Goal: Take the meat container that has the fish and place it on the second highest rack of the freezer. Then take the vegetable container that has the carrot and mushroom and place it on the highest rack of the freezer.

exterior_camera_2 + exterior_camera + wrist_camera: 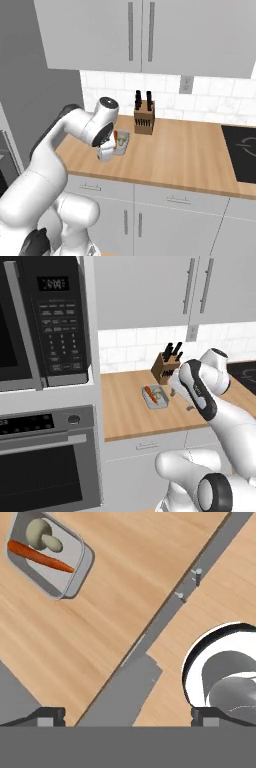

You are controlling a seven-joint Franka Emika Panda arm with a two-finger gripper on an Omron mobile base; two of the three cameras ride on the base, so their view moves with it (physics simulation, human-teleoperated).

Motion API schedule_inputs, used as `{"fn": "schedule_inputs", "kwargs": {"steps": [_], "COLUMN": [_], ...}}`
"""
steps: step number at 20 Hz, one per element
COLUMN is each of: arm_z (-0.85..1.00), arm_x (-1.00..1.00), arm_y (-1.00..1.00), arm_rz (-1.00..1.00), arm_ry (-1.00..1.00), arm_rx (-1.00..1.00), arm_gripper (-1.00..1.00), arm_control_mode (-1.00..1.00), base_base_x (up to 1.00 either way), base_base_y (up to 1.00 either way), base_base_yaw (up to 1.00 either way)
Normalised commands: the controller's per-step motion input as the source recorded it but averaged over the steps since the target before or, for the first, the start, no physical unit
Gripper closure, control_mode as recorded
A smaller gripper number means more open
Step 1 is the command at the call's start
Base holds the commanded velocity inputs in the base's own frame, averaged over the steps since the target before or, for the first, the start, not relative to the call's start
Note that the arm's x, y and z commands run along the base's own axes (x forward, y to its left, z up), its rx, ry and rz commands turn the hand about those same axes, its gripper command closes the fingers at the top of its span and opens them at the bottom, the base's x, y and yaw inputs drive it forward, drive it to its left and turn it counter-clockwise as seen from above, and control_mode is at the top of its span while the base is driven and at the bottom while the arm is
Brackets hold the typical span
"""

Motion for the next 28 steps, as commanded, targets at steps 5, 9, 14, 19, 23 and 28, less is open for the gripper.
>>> {"fn": "schedule_inputs", "kwargs": {"steps": [5,9,14,19,23,28], "arm_z": [-0.21,-0.21,-0.33,-0.48,-0.39,-0.27], "arm_x": [0.67,0.57,0.47,0.25,0.26,0.35], "arm_y": [0.00,-0.06,-0.08,-0.01,-0.01,-0.04], "arm_rz": [0.00,0.00,0.00,-0.03,-0.03,-0.05], "arm_ry": [0.10,0.08,0.06,0.06,0.04,0.00], "arm_rx": [0.00,0.00,0.00,0.00,0.00,0.00], "arm_gripper": [-1.00,-1.00,-1.00,-1.00,-1.00,-1.00], "arm_control_mode": [-1.00,-1.00,-1.00,-1.00,-1.00,-1.00], "base_base_x": [0.00,0.00,0.00,0.00,0.00,0.00], "base_base_y": [0.00,0.00,0.00,0.00,0.00,0.00], "base_base_yaw": [0.00,0.00,0.00,0.00,0.00,0.00]}}
